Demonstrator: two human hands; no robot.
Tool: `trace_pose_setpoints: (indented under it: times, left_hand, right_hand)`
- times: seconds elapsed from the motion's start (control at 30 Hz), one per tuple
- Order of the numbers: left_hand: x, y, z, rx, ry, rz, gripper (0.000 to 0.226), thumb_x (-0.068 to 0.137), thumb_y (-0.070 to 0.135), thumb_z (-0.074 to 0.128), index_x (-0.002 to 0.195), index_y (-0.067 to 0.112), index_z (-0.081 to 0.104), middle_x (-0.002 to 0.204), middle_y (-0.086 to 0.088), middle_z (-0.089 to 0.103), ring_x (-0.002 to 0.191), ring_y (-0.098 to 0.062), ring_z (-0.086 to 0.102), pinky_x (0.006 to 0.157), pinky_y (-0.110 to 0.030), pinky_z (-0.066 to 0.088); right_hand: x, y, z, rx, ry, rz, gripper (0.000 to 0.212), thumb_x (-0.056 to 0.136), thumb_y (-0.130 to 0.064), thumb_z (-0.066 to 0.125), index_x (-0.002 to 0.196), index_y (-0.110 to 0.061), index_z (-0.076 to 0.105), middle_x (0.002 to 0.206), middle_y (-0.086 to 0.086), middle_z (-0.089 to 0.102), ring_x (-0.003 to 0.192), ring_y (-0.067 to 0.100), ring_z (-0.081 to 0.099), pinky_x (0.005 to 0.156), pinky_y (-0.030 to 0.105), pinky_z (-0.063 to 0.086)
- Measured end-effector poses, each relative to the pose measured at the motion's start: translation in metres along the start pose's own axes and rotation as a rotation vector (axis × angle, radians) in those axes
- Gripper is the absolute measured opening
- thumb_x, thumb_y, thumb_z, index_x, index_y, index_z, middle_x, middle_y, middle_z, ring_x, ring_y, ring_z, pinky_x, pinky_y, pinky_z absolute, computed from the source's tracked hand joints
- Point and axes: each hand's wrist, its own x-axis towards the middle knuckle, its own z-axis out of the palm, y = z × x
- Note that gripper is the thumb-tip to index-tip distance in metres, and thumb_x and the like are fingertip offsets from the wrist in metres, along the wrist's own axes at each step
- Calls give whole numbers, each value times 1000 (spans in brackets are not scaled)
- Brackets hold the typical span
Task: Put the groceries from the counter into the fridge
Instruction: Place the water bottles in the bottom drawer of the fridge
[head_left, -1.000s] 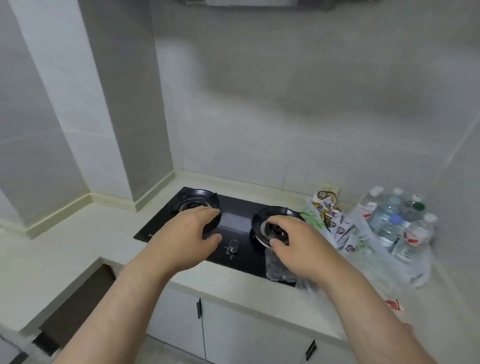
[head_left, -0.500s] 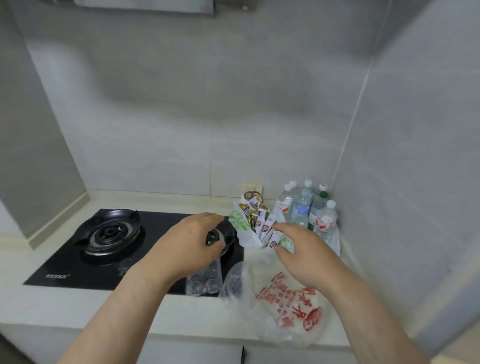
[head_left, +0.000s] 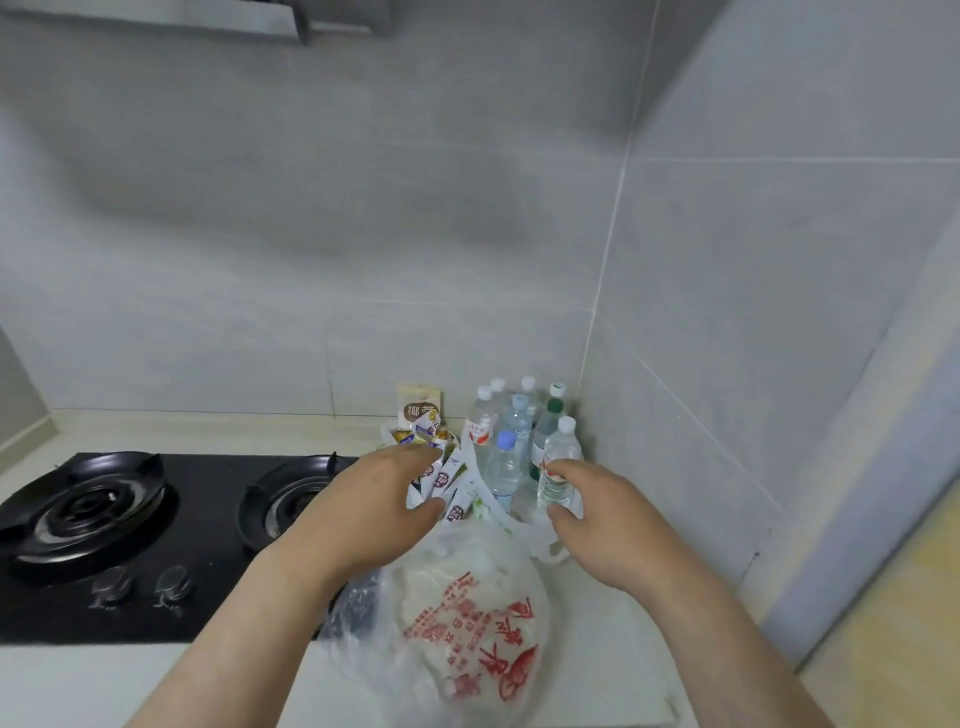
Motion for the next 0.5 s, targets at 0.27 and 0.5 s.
trace_pose_setpoints:
  times: [0.27, 0.5]
  left_hand:
    - [27, 14, 17, 19, -60, -4, 39, 92, 30, 58, 129, 20, 56, 130, 2, 59, 120, -16, 52, 94, -28, 41]
    - [73, -13, 40, 79, -146, 0, 39, 89, 30, 59, 125, 15, 58, 125, 0, 61, 114, -18, 54, 92, -31, 45]
  right_hand:
    - [12, 32, -10, -21, 2, 41, 48, 95, -26, 53, 142, -28, 47, 143, -7, 50, 128, 14, 49, 100, 25, 38]
    - [39, 59, -9, -51, 29, 88, 42, 93, -27, 56, 135, -29, 52, 134, -8, 56, 122, 16, 53, 99, 31, 44]
